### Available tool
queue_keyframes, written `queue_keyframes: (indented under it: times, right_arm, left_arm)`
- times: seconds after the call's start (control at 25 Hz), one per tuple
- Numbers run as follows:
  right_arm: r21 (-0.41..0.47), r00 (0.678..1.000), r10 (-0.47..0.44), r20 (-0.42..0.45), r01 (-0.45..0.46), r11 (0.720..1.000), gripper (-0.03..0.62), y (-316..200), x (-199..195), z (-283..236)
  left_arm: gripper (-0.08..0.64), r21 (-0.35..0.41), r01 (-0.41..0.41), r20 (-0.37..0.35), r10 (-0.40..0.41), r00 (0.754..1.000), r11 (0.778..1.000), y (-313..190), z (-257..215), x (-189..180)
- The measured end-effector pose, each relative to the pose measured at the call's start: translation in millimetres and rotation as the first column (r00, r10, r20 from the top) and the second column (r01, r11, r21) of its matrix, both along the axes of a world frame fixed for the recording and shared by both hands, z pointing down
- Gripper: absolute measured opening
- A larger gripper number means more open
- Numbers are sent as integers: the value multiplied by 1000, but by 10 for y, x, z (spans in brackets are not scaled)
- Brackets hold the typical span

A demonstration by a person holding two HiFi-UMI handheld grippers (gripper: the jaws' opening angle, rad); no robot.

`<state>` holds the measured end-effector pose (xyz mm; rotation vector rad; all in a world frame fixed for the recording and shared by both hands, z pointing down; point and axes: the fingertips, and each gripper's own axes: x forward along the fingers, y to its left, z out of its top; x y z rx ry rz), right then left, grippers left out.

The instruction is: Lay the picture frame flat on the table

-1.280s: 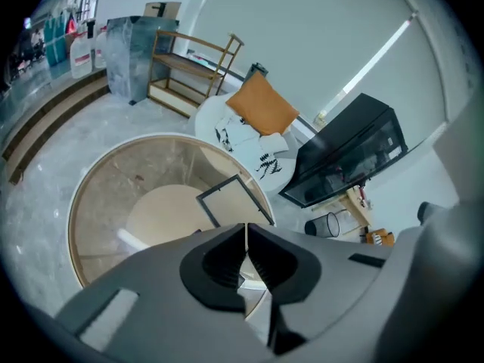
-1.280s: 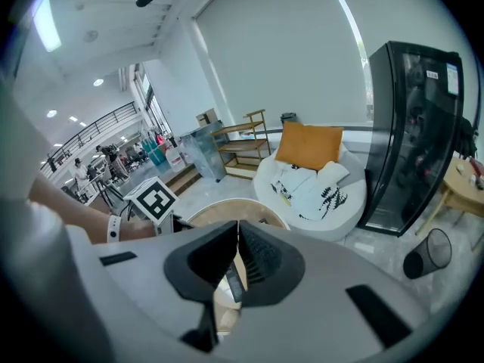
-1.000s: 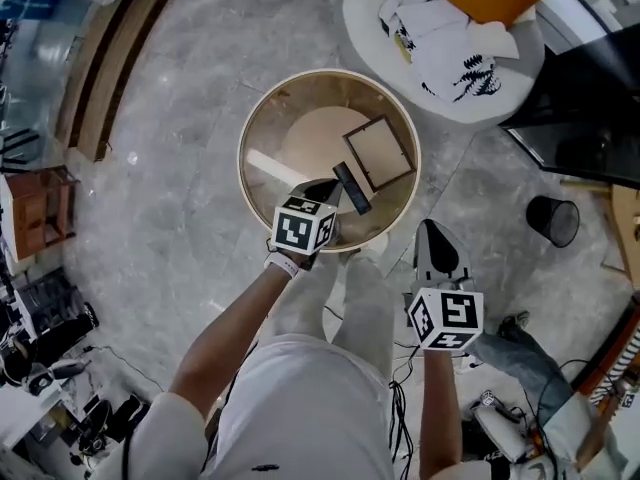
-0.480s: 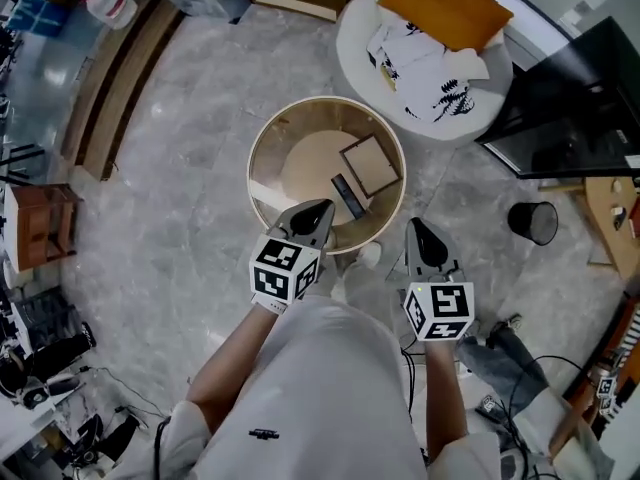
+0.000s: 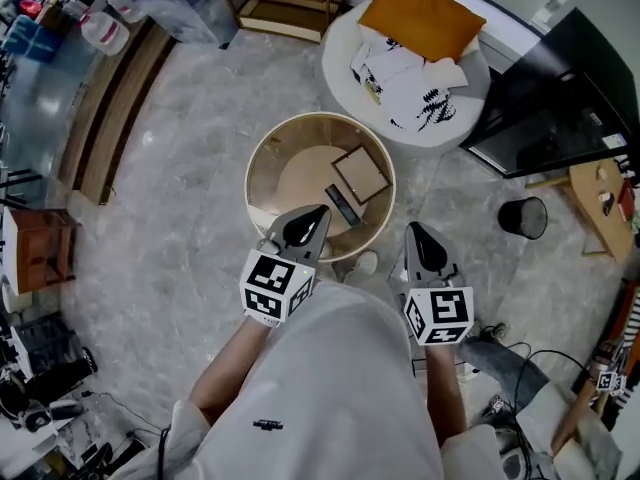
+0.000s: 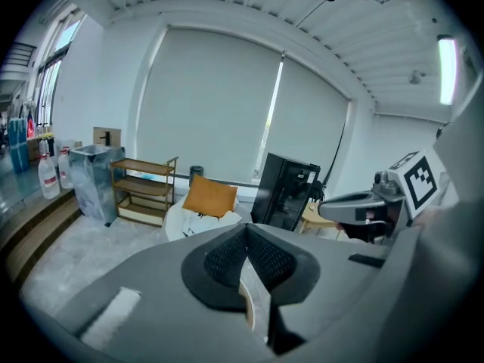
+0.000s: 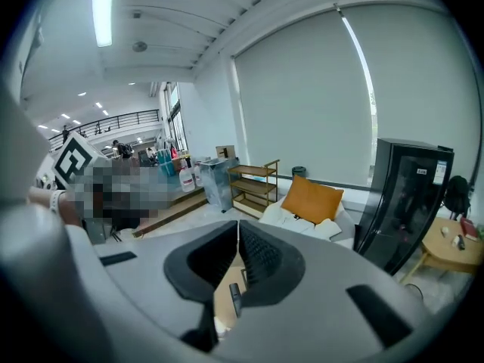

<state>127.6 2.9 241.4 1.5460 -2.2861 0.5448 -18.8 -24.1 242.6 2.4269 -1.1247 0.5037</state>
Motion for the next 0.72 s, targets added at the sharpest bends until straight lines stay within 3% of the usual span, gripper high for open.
queue_keyframes:
  times: [0.72]
  right_arm:
    - [32,998,56,18,-57,998,6,167,57,-55]
  left_arm:
    - [5,78,-18,-12,19,1000,997,139,-231,55]
